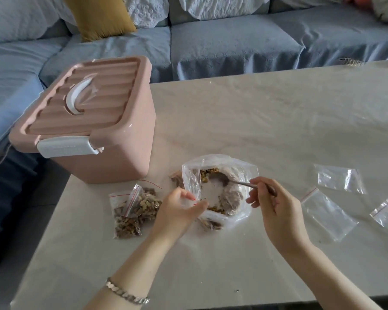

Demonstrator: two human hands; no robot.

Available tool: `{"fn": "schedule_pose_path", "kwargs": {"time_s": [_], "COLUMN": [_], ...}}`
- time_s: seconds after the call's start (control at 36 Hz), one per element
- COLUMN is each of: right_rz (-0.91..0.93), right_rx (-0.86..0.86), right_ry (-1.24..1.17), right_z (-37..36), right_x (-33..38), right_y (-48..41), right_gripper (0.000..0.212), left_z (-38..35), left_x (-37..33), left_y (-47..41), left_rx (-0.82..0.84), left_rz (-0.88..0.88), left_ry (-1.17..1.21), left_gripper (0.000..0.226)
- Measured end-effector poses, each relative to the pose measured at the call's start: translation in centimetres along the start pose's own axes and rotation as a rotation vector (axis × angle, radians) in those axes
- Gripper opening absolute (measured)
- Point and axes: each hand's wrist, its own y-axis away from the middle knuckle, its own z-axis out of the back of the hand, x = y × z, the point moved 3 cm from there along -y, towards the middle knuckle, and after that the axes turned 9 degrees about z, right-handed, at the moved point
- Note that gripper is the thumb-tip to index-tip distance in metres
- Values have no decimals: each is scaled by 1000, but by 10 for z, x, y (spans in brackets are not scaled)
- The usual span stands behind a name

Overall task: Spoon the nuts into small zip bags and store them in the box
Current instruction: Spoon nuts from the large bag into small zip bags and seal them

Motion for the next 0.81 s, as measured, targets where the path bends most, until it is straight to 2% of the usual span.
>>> {"fn": "schedule_pose_path", "kwargs": {"time_s": [0.08,0.19,0.31,0.39,0.47,0.61,0.81], "right_rz": [160,285,333,245,146,-6,-243], "right_rx": [63,89,110,138,121,53,-80], "right_ry": [172,319,356,305,187,18,-172], "right_z": [1,-3,-10,-12,-10,-6,-4], "right_x": [-4,-13,-20,-25,-25,-19,-17], "right_y": [-2,-3,0,4,10,23,36], "right_gripper": [36,24,24,27,39,14,25], "left_z": [0,-1,-1,-2,-3,-6,-8], "left_x": [2,3,6,7,7,10,12], "left_y": [2,2,0,0,-1,-2,-1], "left_rx": [20,20,-12,-19,-19,-46,-41], "left_rz": [8,19,45,62,66,45,19], "left_ry": [-1,47,113,160,212,246,274], "left_gripper": [60,46,29,24,21,18,18]}}
